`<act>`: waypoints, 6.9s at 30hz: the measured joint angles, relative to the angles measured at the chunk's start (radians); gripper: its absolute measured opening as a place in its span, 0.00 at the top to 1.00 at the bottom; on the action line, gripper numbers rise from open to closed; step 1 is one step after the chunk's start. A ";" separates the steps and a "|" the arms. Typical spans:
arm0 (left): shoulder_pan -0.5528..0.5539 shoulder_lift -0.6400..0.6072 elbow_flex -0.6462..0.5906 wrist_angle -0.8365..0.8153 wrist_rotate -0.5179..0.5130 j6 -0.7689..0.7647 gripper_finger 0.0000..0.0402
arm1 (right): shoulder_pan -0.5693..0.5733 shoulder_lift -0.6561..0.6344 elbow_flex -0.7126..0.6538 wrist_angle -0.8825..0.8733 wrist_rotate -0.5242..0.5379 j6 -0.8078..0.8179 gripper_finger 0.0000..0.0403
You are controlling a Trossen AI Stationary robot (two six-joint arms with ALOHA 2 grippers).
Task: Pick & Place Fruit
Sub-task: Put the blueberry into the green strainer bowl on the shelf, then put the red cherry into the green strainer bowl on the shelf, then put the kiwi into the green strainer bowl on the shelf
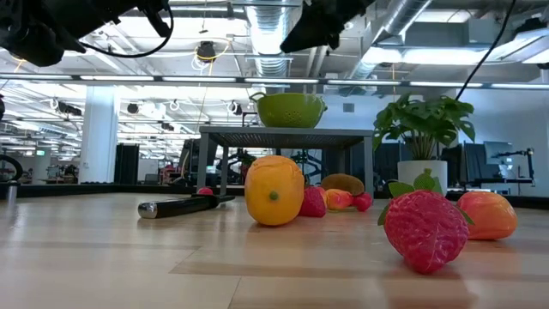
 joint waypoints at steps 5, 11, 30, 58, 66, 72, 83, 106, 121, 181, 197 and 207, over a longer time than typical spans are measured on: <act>0.000 0.000 0.000 0.000 0.000 0.000 0.74 | -0.128 0.000 0.022 0.013 0.000 -0.004 0.90; 0.000 0.000 0.000 0.000 0.004 0.000 0.74 | -0.239 0.049 0.019 -0.042 0.000 0.033 0.90; 0.000 0.000 0.000 0.000 0.000 0.000 0.74 | -0.310 0.098 0.021 -0.117 -0.001 0.098 0.70; 0.000 0.000 0.000 0.000 0.000 0.000 0.74 | 0.432 -0.012 -0.150 -0.392 0.141 0.510 0.50; 0.000 0.000 0.000 0.000 0.003 0.000 0.74 | 0.452 0.159 -0.165 -0.381 0.194 0.531 0.50; 0.000 0.000 0.000 -0.001 0.003 0.000 0.74 | 0.361 0.203 -0.165 -0.426 0.164 0.489 0.45; 0.000 0.000 0.000 0.000 0.002 0.000 0.74 | 0.264 0.213 -0.266 -0.261 0.005 0.393 0.43; 0.000 0.000 0.000 0.000 0.000 0.000 0.74 | 0.222 0.213 -0.470 0.039 -0.002 0.379 0.43; 0.000 0.000 0.000 0.000 0.003 0.000 0.74 | 0.217 0.213 -0.479 0.075 -0.027 0.344 0.73; 0.000 0.000 0.000 0.000 0.003 0.000 0.74 | -0.283 0.208 0.297 -0.334 -0.103 0.012 0.75; 0.000 0.000 0.000 0.000 -0.001 0.000 0.74 | -0.325 0.213 0.297 -0.356 -0.102 0.128 0.67; 0.000 0.000 0.000 0.000 -0.001 0.000 0.74 | -0.322 0.199 0.305 -0.400 -0.104 0.128 0.45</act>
